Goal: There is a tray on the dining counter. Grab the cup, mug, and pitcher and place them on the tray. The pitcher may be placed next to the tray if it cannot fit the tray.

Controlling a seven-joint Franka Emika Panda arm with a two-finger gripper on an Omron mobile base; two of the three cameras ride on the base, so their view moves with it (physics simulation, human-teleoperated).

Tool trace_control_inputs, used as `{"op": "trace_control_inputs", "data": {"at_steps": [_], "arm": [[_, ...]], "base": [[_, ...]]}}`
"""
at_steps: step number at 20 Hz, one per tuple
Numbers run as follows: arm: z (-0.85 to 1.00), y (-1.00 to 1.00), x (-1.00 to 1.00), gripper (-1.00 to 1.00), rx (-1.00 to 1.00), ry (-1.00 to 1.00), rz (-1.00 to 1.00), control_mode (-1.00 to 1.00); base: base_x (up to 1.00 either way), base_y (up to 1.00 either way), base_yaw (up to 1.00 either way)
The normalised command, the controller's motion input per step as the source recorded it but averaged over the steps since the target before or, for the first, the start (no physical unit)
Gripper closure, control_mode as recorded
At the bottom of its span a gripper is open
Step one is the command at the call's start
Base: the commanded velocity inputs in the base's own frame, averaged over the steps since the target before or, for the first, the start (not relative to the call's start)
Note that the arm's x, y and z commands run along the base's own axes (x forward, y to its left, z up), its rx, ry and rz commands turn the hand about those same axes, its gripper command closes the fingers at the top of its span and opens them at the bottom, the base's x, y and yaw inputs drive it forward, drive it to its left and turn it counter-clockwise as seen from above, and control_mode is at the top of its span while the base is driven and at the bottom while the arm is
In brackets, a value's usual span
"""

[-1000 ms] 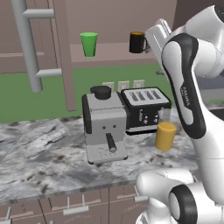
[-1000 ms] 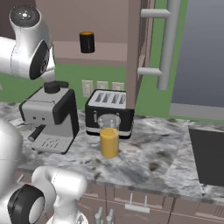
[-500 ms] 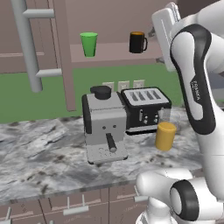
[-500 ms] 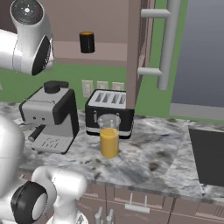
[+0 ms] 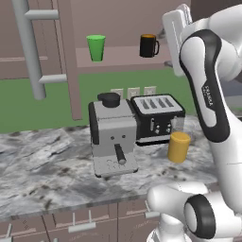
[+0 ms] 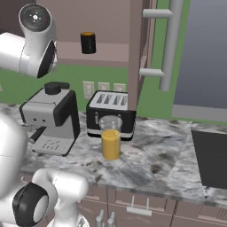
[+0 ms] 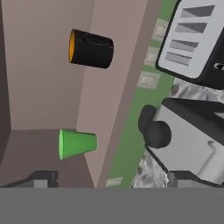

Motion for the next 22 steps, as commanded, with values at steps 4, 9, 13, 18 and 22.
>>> {"op": "trace_control_inputs", "data": {"at_steps": [4,9,13,18,22], "arm": [[0.0,0.29,0.21,-1.0,0.04,0.0,0.01,-1.0],[0.0,0.41,0.15,-1.0,0.01,0.0,0.01,-1.0],[0.0,0.26,0.19,-1.0,0.01,0.0,0.0,-1.0],[0.0,0.11,0.16,-1.0,0.0,0.0,0.01,-1.0],[0.0,0.02,0.3,-1.0,0.0,0.0,0.01,-1.0]], "base": [[0.0,0.0,0.0],[0.0,0.0,0.0],[0.0,0.0,0.0],[0.0,0.0,0.0],[0.0,0.0,0.0]]}}
